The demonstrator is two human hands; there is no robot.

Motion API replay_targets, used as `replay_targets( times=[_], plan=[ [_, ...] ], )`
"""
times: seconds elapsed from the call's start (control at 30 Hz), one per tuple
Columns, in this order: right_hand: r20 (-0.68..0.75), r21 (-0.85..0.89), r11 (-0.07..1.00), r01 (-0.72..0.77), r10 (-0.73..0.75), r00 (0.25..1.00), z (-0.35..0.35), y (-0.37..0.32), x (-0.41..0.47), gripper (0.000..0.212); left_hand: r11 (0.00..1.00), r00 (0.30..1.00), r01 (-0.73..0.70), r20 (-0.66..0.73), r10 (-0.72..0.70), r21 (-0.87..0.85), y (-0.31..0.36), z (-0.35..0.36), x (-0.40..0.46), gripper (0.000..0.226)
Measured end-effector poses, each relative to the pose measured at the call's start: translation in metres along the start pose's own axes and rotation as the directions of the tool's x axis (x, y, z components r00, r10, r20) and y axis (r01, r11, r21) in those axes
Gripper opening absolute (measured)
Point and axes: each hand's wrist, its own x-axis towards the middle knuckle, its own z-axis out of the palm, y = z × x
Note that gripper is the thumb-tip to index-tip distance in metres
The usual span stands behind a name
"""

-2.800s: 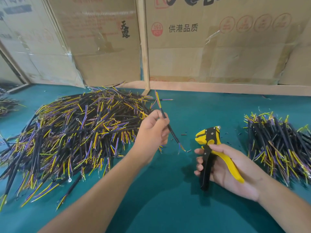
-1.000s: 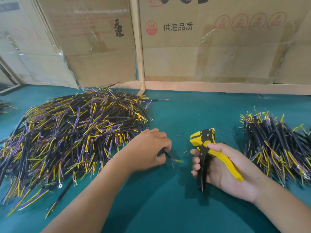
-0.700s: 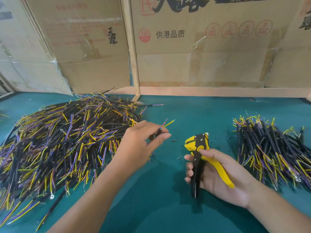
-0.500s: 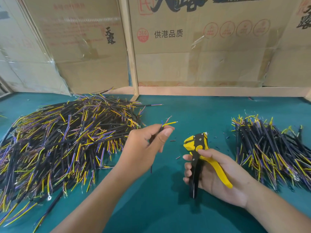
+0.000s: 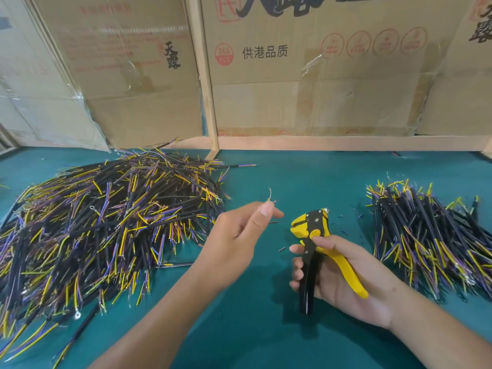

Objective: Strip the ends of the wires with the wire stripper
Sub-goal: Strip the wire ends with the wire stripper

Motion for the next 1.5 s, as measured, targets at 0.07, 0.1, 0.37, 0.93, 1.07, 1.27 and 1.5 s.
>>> replay_targets(
  times=[0.07, 0.1, 0.37, 0.93, 1.07, 1.27, 1.5],
  plan=[
    [-0.009, -0.006, 1.0, -0.001, 0.001, 1.0, 0.0, 0.0, -0.001, 0.047, 0.993, 0.998, 0.055, 0.032, -0.052, -0.102, 0.001, -0.001, 0.001, 0.066],
    [-0.013, -0.009, 1.0, -0.001, 0.001, 1.0, 0.001, 0.0, -0.001, 0.047, 0.99, 0.997, 0.071, 0.046, -0.066, -0.124, 0.002, -0.001, 0.001, 0.07],
    [-0.009, -0.005, 1.0, -0.002, 0.002, 1.0, 0.003, -0.001, -0.003, 0.047, 0.993, 0.997, 0.017, 0.08, -0.008, -0.118, 0.007, -0.005, 0.0, 0.041],
    [-0.029, -0.008, 1.0, 0.018, -0.019, 0.999, 0.008, 0.0, -0.005, 0.048, 0.992, 0.994, 0.106, 0.04, -0.103, -0.07, 0.009, -0.005, 0.001, 0.025],
    [0.011, -0.001, 1.0, 0.004, -0.004, 1.0, 0.007, 0.0, -0.005, 0.044, 0.993, 0.994, 0.091, 0.067, -0.086, -0.076, 0.012, -0.005, 0.0, 0.025],
    [-0.011, -0.013, 1.0, -0.002, 0.002, 1.0, 0.006, 0.0, -0.003, 0.044, 0.993, 0.994, 0.061, 0.094, -0.051, -0.103, 0.013, -0.003, -0.002, 0.028],
    [-0.023, -0.021, 1.0, 0.011, -0.011, 1.0, 0.006, 0.0, -0.004, 0.047, 0.976, 0.966, 0.123, 0.248, -0.076, -0.179, 0.011, -0.006, 0.001, 0.04]
  ],
)
